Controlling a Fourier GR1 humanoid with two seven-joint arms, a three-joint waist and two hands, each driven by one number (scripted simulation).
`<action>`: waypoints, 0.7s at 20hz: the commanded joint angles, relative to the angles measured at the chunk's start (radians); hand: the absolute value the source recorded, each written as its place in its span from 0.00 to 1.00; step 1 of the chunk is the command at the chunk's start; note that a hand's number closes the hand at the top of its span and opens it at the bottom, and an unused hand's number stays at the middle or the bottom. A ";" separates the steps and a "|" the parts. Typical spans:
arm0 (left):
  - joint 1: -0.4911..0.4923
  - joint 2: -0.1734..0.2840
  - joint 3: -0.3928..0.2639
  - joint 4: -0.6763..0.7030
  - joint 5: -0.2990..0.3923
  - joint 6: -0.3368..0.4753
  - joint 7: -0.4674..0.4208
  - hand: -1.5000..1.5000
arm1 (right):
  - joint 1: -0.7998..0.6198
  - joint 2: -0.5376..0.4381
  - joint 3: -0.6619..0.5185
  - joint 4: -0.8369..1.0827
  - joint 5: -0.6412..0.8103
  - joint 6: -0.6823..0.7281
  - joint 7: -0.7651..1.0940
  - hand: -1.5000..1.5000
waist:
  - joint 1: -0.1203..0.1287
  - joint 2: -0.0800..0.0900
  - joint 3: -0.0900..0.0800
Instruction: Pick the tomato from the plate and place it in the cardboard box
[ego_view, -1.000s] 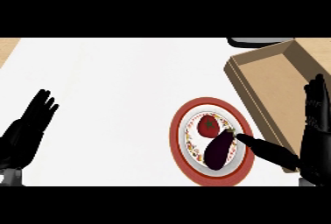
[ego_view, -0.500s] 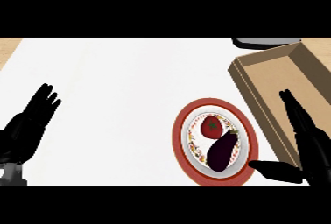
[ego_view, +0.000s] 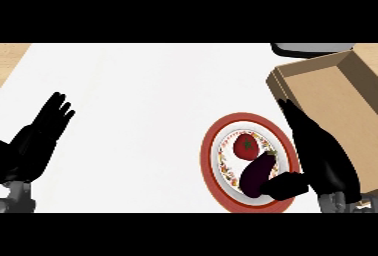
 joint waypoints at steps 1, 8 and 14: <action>0.012 0.003 0.017 -0.015 0.015 -0.017 0.019 0.50 | -0.135 0.111 -0.006 0.060 -0.061 0.115 0.232 0.00 | -0.006 -0.001 0.003; -0.017 -0.022 0.015 -0.009 -0.018 0.012 0.029 0.50 | -0.145 0.139 0.003 0.100 -0.094 0.177 0.286 0.00 | -0.027 -0.003 0.003; 0.013 -0.045 0.018 0.003 -0.056 0.010 -0.011 0.50 | -0.102 0.169 0.012 0.105 -0.053 0.156 0.272 0.00 | -0.030 -0.004 0.004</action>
